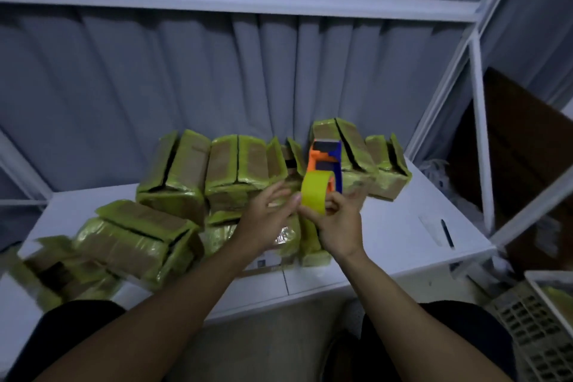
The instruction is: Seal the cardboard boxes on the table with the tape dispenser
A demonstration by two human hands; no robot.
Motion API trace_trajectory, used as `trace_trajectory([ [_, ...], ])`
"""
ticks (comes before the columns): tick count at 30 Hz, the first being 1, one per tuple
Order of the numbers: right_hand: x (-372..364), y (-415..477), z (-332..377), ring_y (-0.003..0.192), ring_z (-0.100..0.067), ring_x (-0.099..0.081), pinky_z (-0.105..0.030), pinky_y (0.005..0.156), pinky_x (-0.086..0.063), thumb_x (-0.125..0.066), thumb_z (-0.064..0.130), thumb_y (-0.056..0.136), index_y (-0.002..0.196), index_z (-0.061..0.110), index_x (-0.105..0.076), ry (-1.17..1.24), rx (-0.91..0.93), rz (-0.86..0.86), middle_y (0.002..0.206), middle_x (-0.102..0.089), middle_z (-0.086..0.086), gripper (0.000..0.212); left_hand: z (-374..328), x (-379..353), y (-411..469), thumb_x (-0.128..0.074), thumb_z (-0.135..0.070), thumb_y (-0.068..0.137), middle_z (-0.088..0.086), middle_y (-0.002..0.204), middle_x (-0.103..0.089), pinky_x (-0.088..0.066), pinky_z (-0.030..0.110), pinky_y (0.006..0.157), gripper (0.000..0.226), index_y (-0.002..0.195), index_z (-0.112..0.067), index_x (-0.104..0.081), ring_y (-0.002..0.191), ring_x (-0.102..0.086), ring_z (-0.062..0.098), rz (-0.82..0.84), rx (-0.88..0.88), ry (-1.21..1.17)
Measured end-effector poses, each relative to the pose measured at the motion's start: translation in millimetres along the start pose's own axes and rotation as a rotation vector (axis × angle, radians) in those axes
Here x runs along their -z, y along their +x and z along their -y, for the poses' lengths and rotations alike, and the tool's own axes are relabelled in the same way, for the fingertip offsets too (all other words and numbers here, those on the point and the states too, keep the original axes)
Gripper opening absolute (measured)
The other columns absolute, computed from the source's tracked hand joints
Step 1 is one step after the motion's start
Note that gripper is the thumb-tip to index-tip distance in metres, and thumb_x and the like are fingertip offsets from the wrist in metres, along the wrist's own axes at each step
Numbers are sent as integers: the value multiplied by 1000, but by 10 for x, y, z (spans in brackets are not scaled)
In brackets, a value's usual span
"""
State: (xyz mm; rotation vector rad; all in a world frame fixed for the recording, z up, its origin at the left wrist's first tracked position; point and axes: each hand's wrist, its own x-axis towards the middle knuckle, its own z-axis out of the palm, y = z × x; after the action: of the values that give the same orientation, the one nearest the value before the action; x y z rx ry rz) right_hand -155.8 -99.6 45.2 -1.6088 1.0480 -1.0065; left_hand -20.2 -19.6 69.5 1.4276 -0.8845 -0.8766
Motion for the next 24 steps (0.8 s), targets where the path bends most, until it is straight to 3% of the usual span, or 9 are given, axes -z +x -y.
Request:
trace_trajectory([
  [2, -173, 0, 168, 61, -3, -48, -22, 60, -41, -93, 17, 73, 72, 9, -65, -4, 92, 84, 62, -62, -1, 30, -146, 36, 22, -74, -35, 85, -6, 120, -68, -60, 33, 78, 56, 136, -23, -53, 98, -70, 8, -82, 0, -112],
  [4, -336, 25, 250, 54, -1, -44, -24, 55, -39, -91, 26, 75, 66, 22, -59, -138, 179, 146, 55, -53, 12, 34, -245, 131, 28, -77, -27, 85, -10, 97, -76, -60, 30, 75, 30, 113, -21, -67, 87, -72, 6, -155, -72, -94],
  [8, -565, 136, 287, 73, -13, -63, -39, 62, -53, -81, 59, 73, 100, 31, -72, -479, 379, 184, 78, -68, 10, 40, -223, 441, 93, -85, -19, 78, -9, 82, -77, -59, 27, 66, 16, 91, -24, -75, 78, -73, 8, -232, -121, -39],
  [12, -619, 267, 308, 96, -16, -66, -35, 78, -55, -86, 44, 79, 126, 30, -69, -519, 461, 414, 105, -72, 4, 52, -119, 730, 239, -86, -14, 75, -4, 87, -78, -61, 29, 69, 25, 95, -23, -75, 82, -74, 11, -291, -88, -45],
  [14, -602, 315, 233, 108, -6, -64, -24, 89, -53, -86, 45, 79, 125, 32, -68, -422, 483, 390, 117, -71, 10, 51, -96, 809, 268, -84, -10, 77, -8, 88, -77, -58, 24, 68, 28, 96, -27, -74, 84, -72, 5, -274, -111, -17],
  [16, -616, 377, 191, 108, -2, -60, -15, 89, -47, -78, 52, 84, 115, 32, -64, -244, 421, 227, 113, -65, 13, 39, -100, 883, 272, -81, -6, 79, -16, 83, -76, -56, 18, 65, 31, 96, -29, -72, 79, -70, -2, -236, -134, 10],
  [18, -648, 432, 249, 112, -6, -60, -18, 89, -47, -61, 60, 94, 120, 32, -57, -26, 218, 156, 115, -62, 12, 39, -93, 927, 285, -81, -5, 79, -16, 86, -76, -57, 21, 70, 34, 96, -33, -71, 82, -71, 0, -169, -147, 15],
  [22, -762, 490, 302, 129, -8, -56, -35, 110, -44, -34, 68, 95, 132, 39, -61, 277, -187, 325, 133, -62, 19, 55, -62, 921, 308, -77, -3, 81, -11, 96, -77, -57, 24, 72, 39, 102, -34, -68, 91, -72, 8, -82, -132, -45],
  [24, -766, 523, 285, 123, -15, -65, -43, 108, -49, -32, 69, 97, 122, 30, -73, 492, -340, 369, 126, -73, 4, 62, -25, 905, 322, -73, -8, 84, -8, 101, -76, -58, 26, 74, 34, 108, -31, -67, 96, -73, 13, -66, -123, -81],
])
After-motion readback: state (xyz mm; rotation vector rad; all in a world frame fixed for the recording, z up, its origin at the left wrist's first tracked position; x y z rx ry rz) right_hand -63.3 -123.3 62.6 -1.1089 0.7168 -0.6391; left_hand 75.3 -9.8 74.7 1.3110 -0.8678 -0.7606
